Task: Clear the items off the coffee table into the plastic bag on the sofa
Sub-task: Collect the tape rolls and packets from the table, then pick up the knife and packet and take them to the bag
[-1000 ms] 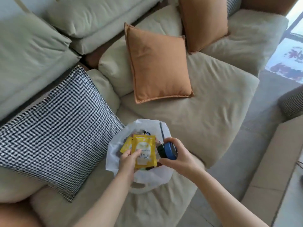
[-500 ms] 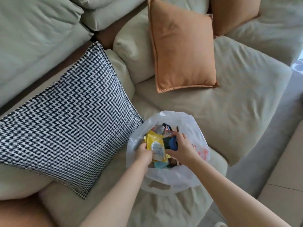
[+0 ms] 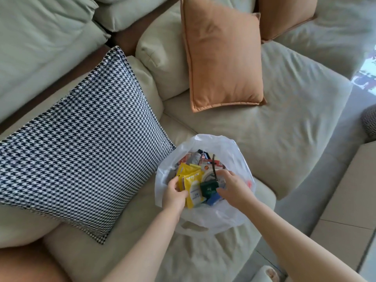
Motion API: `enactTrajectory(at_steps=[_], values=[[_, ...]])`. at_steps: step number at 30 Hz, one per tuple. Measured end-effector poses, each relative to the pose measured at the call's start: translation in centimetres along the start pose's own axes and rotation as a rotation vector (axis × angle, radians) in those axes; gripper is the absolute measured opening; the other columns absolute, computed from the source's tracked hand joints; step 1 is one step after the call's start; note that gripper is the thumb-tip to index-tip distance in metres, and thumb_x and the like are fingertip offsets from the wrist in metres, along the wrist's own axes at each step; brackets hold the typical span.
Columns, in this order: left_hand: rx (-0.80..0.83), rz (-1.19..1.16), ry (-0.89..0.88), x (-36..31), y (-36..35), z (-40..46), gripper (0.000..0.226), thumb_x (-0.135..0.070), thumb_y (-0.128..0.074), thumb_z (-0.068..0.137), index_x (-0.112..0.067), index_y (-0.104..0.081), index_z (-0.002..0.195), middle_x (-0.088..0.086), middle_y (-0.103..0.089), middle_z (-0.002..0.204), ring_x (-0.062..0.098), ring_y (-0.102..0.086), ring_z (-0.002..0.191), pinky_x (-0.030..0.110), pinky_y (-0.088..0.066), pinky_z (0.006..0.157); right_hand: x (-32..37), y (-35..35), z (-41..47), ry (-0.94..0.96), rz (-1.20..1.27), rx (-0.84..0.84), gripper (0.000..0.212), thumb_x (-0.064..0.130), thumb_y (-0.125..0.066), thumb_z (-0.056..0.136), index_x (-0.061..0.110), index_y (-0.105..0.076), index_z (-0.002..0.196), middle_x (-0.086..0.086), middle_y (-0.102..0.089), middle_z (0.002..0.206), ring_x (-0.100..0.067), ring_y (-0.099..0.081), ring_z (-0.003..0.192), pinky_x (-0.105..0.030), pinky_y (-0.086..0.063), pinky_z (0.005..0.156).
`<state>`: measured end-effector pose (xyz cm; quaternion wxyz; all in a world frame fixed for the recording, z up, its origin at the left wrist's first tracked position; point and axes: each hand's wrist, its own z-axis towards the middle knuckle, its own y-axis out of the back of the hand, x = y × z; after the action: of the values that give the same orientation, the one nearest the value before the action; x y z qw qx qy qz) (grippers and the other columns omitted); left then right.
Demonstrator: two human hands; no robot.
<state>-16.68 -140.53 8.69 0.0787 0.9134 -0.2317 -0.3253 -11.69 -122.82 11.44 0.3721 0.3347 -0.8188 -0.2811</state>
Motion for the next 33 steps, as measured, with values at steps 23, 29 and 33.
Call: enactTrajectory(at_steps=[23,29,33], values=[[0.326,0.566,-0.242,-1.1,-19.9,-11.0,0.042,-0.023,-0.062,0.078,-0.007,-0.061,0.116,0.009,-0.063,0.088,0.024,-0.063,0.086,0.03,-0.048,0.081,-19.9,3.2,-13.5,-0.144,0.294,-0.157,0.03,0.02,-0.05,0.09,0.017,-0.056,0.12,-0.002,-0.063,0.111,-0.019,-0.058,0.105,-0.029,-0.044,0.087],[0.416,0.828,-0.328,1.0,-29.0,-15.3,0.03,-0.019,-0.058,0.086,-0.01,-0.062,0.114,0.01,-0.068,0.11,0.026,-0.064,0.103,0.033,-0.051,0.091,-29.4,2.2,-19.4,-0.268,0.333,-0.203,0.025,0.025,-0.044,0.093,0.018,-0.056,0.114,-0.002,-0.061,0.108,-0.022,-0.057,0.105,-0.032,-0.046,0.085],[0.481,1.024,-0.395,2.6,-34.9,-17.9,0.027,-0.024,-0.055,0.09,-0.016,-0.062,0.115,0.003,-0.067,0.116,0.019,-0.063,0.106,0.027,-0.048,0.092,-35.1,1.4,-23.4,-0.361,0.384,-0.248,0.025,0.028,-0.042,0.095,0.02,-0.058,0.112,-0.002,-0.061,0.109,-0.022,-0.057,0.105,-0.032,-0.047,0.084]])
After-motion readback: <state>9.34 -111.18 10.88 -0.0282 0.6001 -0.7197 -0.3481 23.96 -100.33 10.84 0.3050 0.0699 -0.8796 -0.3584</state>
